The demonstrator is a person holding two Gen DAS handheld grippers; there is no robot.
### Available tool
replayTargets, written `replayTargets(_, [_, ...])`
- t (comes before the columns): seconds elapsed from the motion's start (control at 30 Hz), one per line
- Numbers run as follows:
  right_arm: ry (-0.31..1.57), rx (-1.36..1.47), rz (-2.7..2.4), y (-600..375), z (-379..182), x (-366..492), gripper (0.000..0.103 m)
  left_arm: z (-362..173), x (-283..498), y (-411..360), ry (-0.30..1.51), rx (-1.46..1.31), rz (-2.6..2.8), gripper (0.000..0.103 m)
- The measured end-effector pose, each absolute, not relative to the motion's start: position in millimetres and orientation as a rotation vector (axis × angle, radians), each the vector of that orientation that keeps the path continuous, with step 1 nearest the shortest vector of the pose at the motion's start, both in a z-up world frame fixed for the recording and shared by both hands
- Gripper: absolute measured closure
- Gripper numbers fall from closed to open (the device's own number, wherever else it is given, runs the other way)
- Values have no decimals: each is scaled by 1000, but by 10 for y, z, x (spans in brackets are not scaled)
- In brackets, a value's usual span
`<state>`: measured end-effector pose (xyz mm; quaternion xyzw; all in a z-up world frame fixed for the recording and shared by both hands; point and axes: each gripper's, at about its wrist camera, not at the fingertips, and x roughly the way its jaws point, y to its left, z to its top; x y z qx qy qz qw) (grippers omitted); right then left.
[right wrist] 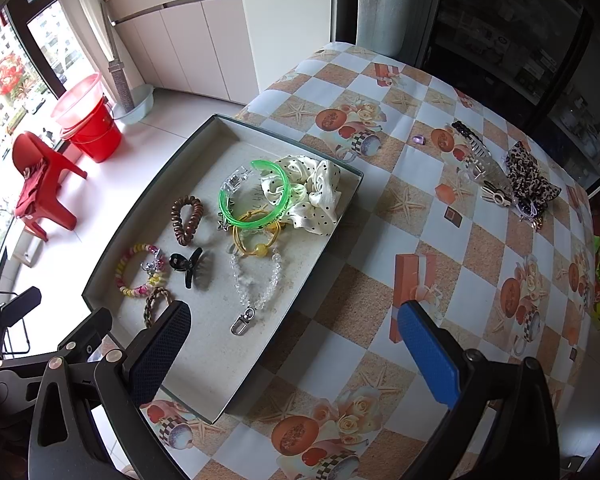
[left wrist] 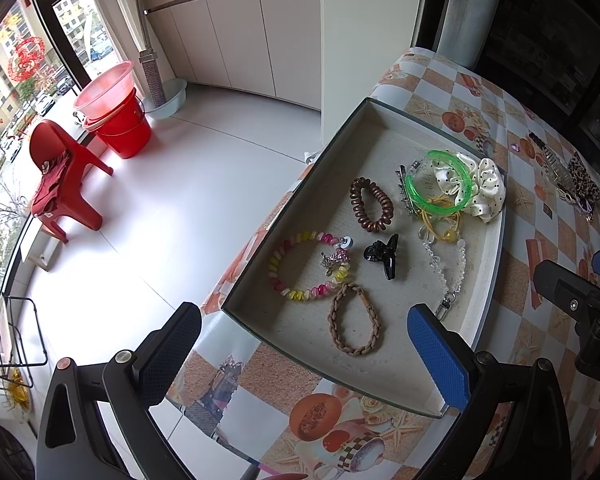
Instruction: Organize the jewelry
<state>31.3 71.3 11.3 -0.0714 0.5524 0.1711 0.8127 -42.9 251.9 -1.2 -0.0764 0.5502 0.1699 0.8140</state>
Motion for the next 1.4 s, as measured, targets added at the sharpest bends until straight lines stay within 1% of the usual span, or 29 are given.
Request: replayTargets(1.4, [1185, -151, 366, 690, 96, 299, 0, -68, -426, 2536, 1181, -159, 372, 0])
